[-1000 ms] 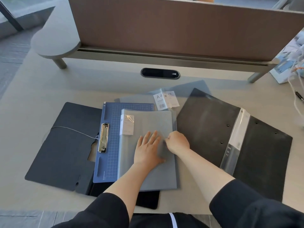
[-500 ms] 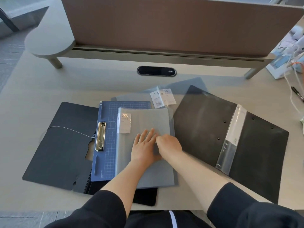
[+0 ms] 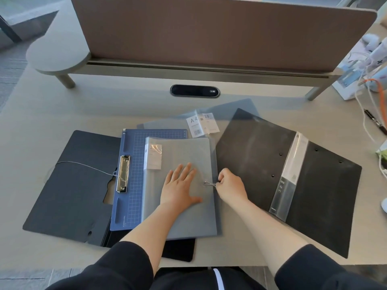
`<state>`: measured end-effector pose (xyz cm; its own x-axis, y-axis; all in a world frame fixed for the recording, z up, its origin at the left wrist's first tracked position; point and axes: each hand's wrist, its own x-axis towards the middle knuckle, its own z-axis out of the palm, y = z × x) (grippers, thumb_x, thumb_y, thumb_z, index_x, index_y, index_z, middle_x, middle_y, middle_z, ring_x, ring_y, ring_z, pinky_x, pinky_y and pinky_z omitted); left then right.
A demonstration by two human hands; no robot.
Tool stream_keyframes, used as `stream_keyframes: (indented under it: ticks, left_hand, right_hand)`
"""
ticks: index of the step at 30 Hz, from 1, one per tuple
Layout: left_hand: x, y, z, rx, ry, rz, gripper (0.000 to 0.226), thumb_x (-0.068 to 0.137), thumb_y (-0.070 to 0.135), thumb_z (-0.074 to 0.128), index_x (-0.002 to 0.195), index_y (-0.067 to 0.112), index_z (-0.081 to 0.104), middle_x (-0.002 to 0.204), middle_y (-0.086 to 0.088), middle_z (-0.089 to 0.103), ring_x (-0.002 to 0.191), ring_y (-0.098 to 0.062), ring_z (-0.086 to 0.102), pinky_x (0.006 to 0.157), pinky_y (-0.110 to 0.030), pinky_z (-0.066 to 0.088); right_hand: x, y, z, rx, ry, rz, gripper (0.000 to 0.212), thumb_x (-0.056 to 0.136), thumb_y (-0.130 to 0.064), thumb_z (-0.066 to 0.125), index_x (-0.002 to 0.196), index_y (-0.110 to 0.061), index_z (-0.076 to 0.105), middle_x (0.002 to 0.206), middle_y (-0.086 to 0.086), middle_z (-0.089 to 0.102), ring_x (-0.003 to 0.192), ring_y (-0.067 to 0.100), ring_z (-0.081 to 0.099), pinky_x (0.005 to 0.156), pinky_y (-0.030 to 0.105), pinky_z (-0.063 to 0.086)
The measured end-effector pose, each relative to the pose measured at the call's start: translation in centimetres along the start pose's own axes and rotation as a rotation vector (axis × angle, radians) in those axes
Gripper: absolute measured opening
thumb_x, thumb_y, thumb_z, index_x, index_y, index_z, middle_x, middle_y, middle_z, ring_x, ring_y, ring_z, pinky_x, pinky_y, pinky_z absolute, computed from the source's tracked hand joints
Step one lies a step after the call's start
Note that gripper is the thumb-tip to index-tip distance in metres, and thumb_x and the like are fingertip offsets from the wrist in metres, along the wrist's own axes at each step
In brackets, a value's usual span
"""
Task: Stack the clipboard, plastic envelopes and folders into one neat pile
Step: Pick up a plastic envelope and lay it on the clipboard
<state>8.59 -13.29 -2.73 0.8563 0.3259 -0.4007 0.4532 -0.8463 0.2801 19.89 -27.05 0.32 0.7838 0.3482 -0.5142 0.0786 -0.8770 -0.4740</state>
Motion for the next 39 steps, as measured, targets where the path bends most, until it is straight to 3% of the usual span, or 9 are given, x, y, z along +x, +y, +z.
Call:
stream_keyframes:
  ticks: [7,12,15,18,21,27,31,35,39]
  left_hand:
    - [0.1,0.2,0.0,-0.008,0.005,-0.004,0.101,0.079,0.065,0.063,0.157,0.031,0.008,0.167,0.009,-0.004,0.153,-0.018,-0.007,0.124,-0.041,-0.002]
    - [0.1,0.4,-0.1,-0.018,0.017,-0.002,0.1,0.079,0.063,0.065,0.157,0.031,0.01,0.167,0.01,-0.002,0.153,-0.017,-0.006,0.123,-0.039,-0.003]
    - [0.1,0.3,0.0,-0.01,0.017,-0.003,0.099,0.08,0.062,0.064,0.157,0.03,0.01,0.167,0.009,-0.001,0.153,-0.018,-0.006,0.123,-0.039,-0.003]
    - [0.0,0.2,0.0,-0.007,0.01,-0.01,0.096,0.081,0.061,0.063,0.156,0.03,0.014,0.167,0.007,0.0,0.154,-0.018,-0.005,0.123,-0.039,-0.003]
    - [-0.4,0.2,-0.4,-0.029,0.05,-0.041,0.085,0.083,0.058,0.063,0.153,0.029,0.026,0.167,0.002,0.006,0.154,-0.02,0.002,0.123,-0.04,0.0]
    - [-2.3,-2.4,-1.3,-0.158,0.287,-0.317,0.067,0.087,0.039,0.067,0.145,0.017,0.042,0.162,-0.011,0.023,0.151,-0.033,0.013,0.122,-0.047,0.011]
    - [-3.3,-3.7,-2.6,-0.268,0.376,-0.57,0.066,0.085,0.034,0.067,0.142,0.011,0.042,0.146,-0.016,0.044,0.133,-0.038,0.039,0.103,-0.049,0.038]
    - [-3.4,-4.2,-3.6,-0.491,0.357,-0.741,0.056,0.087,0.035,0.06,0.134,0.007,0.05,0.13,-0.018,0.054,0.122,-0.039,0.047,0.096,-0.047,0.041]
    - [-2.7,-5.3,-3.5,-0.752,0.334,-0.843,0.035,0.075,0.039,0.057,0.092,0.009,0.061,0.1,-0.016,0.064,0.1,-0.039,0.056,0.083,-0.043,0.046]
  right_hand:
    - [2.3,-1.8,-0.6,0.028,0.003,-0.059,0.012,0.085,-0.003,0.046,0.086,-0.014,0.051,0.086,0.011,0.063,0.062,0.023,0.051,0.052,0.03,0.039]
    - [3.4,-2.9,0.0,0.036,-0.008,-0.109,0.013,0.086,-0.004,0.048,0.084,-0.017,0.051,0.087,0.011,0.065,0.076,0.031,0.061,0.065,0.037,0.05]
    - [3.8,-3.2,0.4,0.124,-0.044,-0.103,0.011,0.087,-0.006,0.052,0.086,-0.016,0.054,0.085,0.009,0.065,0.069,0.031,0.068,0.067,0.041,0.059]
    - [3.7,-3.0,0.3,0.276,-0.063,-0.05,0.007,0.09,-0.01,0.055,0.093,-0.015,0.059,0.082,0.003,0.065,0.064,0.021,0.068,0.073,0.041,0.06]
    - [3.4,-2.3,-0.4,0.312,0.029,-0.036,0.012,0.089,-0.013,0.05,0.09,-0.021,0.059,0.084,0.0,0.066,0.08,0.024,0.069,0.079,0.039,0.057]
    - [1.7,-0.5,-1.5,0.12,0.107,0.049,0.025,0.089,-0.009,0.041,0.094,-0.011,0.065,0.092,0.003,0.064,0.084,0.024,0.057,0.063,0.029,0.041]
    - [0.8,-0.6,-1.3,0.023,0.032,0.078,0.02,0.082,-0.006,0.043,0.068,-0.009,0.057,0.074,0.011,0.063,0.069,0.028,0.052,0.051,0.028,0.034]
    - [0.0,-0.8,-0.4,0.016,-0.017,0.125,0.023,0.079,-0.009,0.046,0.056,-0.012,0.043,0.065,0.01,0.058,0.062,0.029,0.048,0.049,0.029,0.031]
    - [0.1,-0.6,0.3,0.084,-0.031,0.175,0.018,0.075,-0.01,0.047,0.057,-0.011,0.048,0.063,0.011,0.055,0.059,0.027,0.049,0.055,0.03,0.036]
